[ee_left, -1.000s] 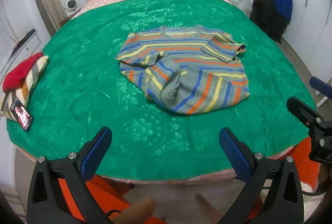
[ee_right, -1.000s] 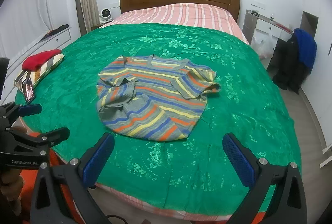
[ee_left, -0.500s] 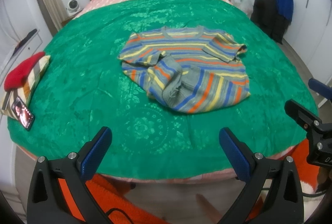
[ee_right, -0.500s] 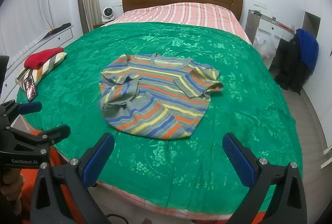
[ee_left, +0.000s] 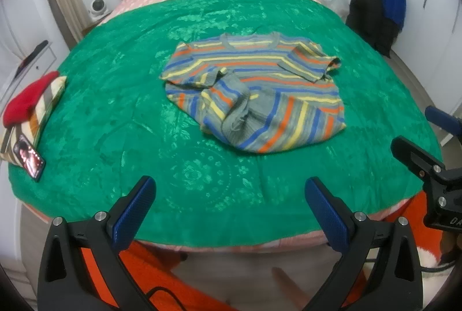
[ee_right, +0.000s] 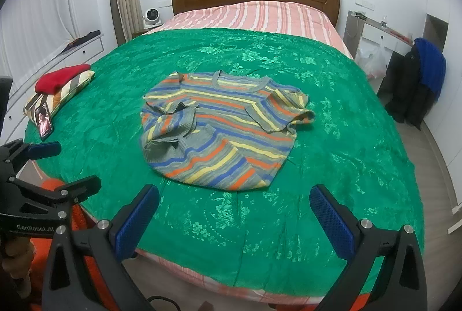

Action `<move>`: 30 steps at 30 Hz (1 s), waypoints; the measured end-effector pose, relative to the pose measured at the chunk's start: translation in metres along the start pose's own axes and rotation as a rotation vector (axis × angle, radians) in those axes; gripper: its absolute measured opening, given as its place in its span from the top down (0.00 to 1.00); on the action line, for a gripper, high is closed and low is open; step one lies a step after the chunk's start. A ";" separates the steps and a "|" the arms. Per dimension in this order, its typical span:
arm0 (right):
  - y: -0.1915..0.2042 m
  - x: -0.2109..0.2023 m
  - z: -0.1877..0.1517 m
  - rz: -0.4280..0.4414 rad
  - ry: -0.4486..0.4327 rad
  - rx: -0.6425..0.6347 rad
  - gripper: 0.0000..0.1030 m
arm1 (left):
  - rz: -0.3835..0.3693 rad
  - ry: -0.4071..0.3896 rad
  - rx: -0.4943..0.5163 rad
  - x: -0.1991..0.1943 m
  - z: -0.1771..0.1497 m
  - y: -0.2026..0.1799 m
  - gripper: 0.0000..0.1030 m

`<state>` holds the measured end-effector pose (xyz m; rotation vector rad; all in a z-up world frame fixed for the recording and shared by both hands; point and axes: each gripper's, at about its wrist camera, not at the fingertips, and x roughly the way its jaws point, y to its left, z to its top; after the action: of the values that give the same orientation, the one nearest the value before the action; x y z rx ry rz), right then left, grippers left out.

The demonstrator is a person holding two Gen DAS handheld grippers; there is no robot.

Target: Fold small clothes

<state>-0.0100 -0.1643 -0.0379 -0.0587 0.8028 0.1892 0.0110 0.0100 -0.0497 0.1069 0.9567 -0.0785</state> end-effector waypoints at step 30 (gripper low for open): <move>0.000 0.006 -0.003 0.001 0.011 -0.002 0.00 | 0.001 0.010 -0.001 0.003 -0.001 0.001 0.00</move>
<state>-0.0084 -0.1642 -0.0443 -0.0613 0.8137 0.1913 0.0115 0.0110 -0.0527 0.1071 0.9671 -0.0773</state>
